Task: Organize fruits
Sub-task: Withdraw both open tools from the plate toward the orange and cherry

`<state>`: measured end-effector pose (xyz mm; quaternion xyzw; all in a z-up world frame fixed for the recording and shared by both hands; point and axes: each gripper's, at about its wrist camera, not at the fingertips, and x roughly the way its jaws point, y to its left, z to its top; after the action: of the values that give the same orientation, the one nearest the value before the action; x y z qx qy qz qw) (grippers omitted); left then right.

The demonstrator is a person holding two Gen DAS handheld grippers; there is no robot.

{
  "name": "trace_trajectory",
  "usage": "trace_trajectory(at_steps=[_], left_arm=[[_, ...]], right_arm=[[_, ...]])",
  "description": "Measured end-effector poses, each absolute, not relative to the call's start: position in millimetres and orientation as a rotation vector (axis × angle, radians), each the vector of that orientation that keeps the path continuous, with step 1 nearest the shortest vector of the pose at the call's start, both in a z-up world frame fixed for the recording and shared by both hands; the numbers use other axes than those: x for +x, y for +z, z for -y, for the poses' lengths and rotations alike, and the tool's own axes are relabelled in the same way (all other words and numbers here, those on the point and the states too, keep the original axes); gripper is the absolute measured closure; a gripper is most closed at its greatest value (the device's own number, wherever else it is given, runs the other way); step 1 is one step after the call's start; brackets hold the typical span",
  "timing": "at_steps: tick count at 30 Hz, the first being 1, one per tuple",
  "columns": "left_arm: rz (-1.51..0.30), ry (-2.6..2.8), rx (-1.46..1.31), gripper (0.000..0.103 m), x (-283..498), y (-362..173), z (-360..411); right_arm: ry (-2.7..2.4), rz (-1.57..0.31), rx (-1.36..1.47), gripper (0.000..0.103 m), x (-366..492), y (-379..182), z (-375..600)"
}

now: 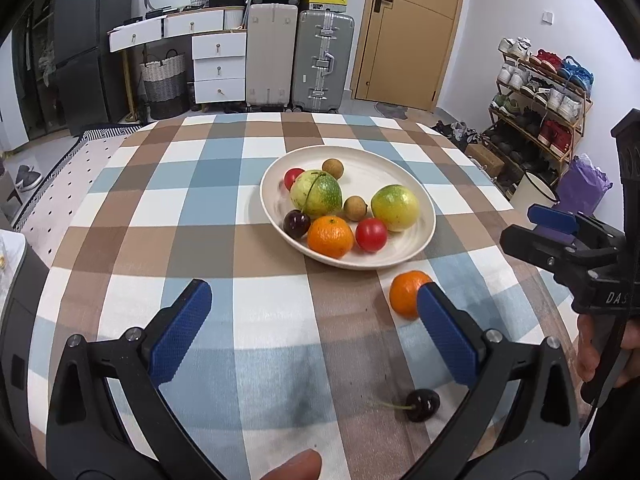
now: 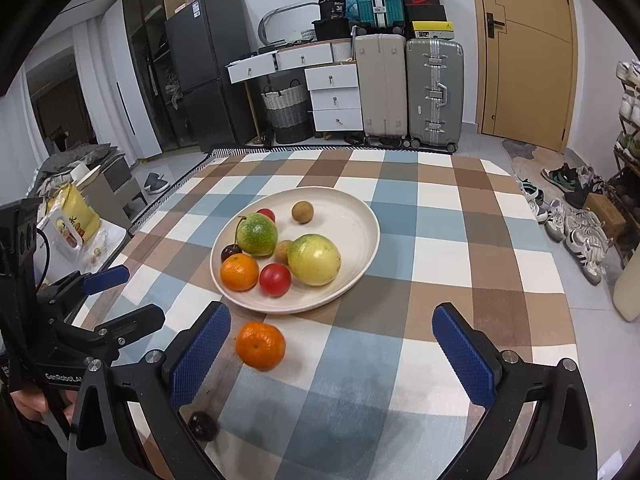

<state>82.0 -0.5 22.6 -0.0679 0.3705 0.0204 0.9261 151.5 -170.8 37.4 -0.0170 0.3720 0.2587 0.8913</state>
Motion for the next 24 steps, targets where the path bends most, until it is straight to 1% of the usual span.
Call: trace_trajectory(at_steps=[11,24], left_arm=[[-0.807,0.028,-0.141,0.001,48.1,5.2,14.8],[-0.851,0.049,-0.146,0.001,38.0,-12.9,1.3]], right_arm=[[0.561,-0.808,-0.074,0.000,122.4,25.4,169.5],[0.612,-0.912,-0.110,0.000,97.9,-13.5,151.0]])
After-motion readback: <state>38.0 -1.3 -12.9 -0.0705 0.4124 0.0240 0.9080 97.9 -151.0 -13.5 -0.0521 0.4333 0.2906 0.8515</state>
